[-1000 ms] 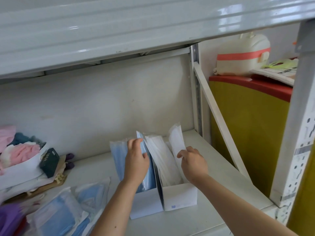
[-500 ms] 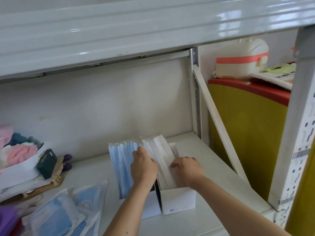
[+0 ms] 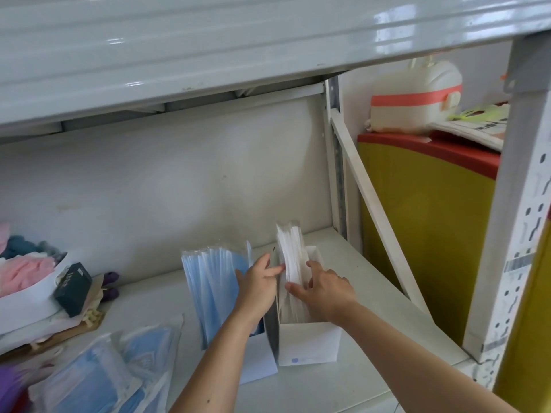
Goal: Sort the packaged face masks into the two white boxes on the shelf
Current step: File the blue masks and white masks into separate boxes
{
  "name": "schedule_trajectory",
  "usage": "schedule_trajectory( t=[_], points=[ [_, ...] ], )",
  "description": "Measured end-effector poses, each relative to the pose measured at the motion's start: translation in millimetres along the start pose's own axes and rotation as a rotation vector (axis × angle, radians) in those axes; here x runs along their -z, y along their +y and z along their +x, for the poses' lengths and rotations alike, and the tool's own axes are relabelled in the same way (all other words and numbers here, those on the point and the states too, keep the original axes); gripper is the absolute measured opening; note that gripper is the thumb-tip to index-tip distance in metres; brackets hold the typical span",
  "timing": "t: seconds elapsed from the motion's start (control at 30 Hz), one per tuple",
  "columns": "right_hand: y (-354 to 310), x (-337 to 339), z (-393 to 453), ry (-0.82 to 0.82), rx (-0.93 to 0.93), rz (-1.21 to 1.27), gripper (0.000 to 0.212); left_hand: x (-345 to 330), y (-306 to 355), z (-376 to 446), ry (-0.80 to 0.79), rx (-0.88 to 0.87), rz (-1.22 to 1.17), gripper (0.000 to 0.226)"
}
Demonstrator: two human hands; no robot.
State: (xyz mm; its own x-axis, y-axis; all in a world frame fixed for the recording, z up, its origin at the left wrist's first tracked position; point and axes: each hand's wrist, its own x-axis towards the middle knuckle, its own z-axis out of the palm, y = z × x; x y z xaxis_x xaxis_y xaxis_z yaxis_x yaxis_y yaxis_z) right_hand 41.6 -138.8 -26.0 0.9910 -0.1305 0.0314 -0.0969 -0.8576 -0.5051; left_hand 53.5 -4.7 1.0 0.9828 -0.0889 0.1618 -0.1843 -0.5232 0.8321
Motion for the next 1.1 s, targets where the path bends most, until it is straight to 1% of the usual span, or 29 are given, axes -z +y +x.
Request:
schedule_trajectory(
  t=[0.1, 0.17, 0.27, 0.3, 0.37, 0.47, 0.53, 0.63, 0.73, 0.8, 0.87, 0.93, 1.0, 1.03, 1.07, 1.1],
  points=[
    [0, 1, -2, -0.016, 0.009, -0.071, 0.095, 2, -7, 4, -0.105, -0.028, 0.005, 0.053],
    [-1, 0, -2, -0.022, 0.006, -0.079, 0.092, 3, -12, 5, -0.156, -0.028, 0.023, 0.057],
    [-5, 1, -3, 0.049, -0.008, 0.031, 0.075, 5, -21, 6, -0.124, 0.002, 0.066, 0.061],
    [-6, 2, -4, 0.079, -0.020, 0.070, 0.072, 6, -26, 6, -0.114, 0.024, 0.077, 0.060],
    [-5, 4, -5, 0.105, -0.043, 0.094, 0.073, 8, -33, 7, -0.095, 0.053, 0.137, 0.052],
    [0, 13, -5, 0.085, -0.043, 0.039, 0.075, 9, -38, 8, -0.070, 0.027, 0.242, 0.038],
    [0, 24, -3, 0.067, -0.033, -0.021, 0.076, 8, -38, 8, -0.060, 0.010, 0.302, 0.034],
    [-3, 37, 1, 0.026, -0.011, -0.121, 0.076, 4, -33, 5, -0.054, -0.004, 0.436, 0.034],
    [-9, 34, 4, -0.007, 0.040, -0.231, 0.074, 0, -28, 1, -0.008, -0.034, 0.599, 0.038],
    [-11, 25, 1, -0.015, 0.067, -0.285, 0.073, -1, -25, -3, 0.040, -0.066, 0.677, 0.041],
    [-11, 17, -1, -0.019, 0.063, -0.272, 0.074, 1, -23, -5, 0.143, -0.117, 0.671, 0.042],
    [-10, 16, -3, -0.031, 0.046, -0.233, 0.074, 7, -22, -5, 0.300, -0.191, 0.595, 0.038],
    [-11, 16, -5, -0.051, 0.041, -0.222, 0.075, 18, -27, -3, 0.498, -0.227, 0.544, 0.039],
    [-13, 16, -6, -0.058, 0.043, -0.228, 0.076, 25, -30, -2, 0.595, -0.198, 0.534, 0.042],
    [-16, 14, -8, -0.066, 0.043, -0.231, 0.077, 35, -31, -2, 0.653, -0.124, 0.518, 0.047],
    [-19, 12, -10, -0.067, 0.040, -0.237, 0.078, 45, -32, -3, 0.669, -0.025, 0.481, 0.053]
  ],
)
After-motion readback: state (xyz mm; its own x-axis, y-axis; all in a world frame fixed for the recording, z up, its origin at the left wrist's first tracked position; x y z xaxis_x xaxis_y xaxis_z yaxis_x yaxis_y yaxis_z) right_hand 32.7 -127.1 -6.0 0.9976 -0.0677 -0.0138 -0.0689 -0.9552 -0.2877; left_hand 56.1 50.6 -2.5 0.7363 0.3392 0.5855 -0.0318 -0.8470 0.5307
